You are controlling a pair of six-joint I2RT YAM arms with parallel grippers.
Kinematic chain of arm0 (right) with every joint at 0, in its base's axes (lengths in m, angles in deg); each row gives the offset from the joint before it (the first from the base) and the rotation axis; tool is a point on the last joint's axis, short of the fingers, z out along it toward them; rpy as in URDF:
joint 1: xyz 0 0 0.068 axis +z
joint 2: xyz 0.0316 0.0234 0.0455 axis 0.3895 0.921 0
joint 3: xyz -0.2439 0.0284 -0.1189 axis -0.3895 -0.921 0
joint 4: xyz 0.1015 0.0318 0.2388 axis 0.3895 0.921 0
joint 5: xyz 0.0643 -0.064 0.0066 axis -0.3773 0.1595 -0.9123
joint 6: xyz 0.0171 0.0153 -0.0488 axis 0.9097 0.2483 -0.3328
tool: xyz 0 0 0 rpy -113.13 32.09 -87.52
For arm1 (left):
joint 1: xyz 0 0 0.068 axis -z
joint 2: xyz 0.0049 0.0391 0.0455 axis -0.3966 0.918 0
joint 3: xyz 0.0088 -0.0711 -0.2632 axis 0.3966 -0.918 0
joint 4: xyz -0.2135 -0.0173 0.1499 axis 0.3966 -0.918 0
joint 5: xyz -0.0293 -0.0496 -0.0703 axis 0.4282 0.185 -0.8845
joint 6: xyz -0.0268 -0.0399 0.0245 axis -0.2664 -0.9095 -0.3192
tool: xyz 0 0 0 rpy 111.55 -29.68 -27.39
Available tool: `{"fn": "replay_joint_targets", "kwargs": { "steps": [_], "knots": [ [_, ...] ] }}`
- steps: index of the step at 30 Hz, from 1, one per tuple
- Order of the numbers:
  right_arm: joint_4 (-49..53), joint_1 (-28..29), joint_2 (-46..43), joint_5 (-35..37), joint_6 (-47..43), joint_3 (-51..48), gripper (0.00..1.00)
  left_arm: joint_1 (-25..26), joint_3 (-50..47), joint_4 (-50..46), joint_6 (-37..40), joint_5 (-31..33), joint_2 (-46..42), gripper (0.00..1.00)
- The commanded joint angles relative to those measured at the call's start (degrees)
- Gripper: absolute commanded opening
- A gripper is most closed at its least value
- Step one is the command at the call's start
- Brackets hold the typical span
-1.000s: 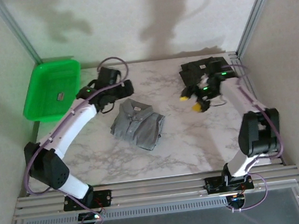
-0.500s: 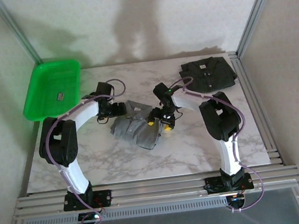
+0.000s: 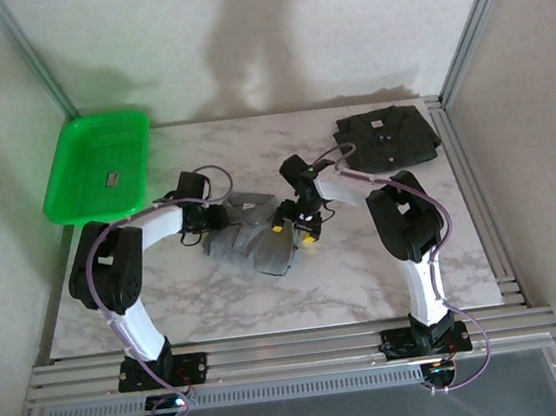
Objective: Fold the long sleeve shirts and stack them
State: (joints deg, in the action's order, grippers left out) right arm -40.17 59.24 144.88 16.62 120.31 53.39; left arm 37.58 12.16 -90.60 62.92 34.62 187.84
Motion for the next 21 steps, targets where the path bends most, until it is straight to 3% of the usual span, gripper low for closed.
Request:
{"fn": "replay_joint_targets", "kwargs": {
  "steps": [1, 7, 16, 21],
  "knots": [
    [-5.5, 2.2, 4.5, -3.0, 1.7, 2.9, 0.71, 1.6, -4.4, -4.8, -1.5, -7.7, 1.5, 0.33],
    [-4.4, 2.9, 8.8, -3.9, 1.9, 9.4, 0.52, 2.7, -2.7, -4.7, -1.7, -8.5, 0.8, 0.18],
    [-3.3, 1.9, 11.7, -1.8, 1.3, 15.0, 0.0, 3.4, -1.2, -3.6, -2.2, -11.7, 1.3, 0.0],
    [3.5, -1.3, 6.6, 6.8, -2.0, 15.5, 0.0, 4.3, 3.7, -2.5, -4.2, -13.6, 1.3, 0.0]
  ]
}}
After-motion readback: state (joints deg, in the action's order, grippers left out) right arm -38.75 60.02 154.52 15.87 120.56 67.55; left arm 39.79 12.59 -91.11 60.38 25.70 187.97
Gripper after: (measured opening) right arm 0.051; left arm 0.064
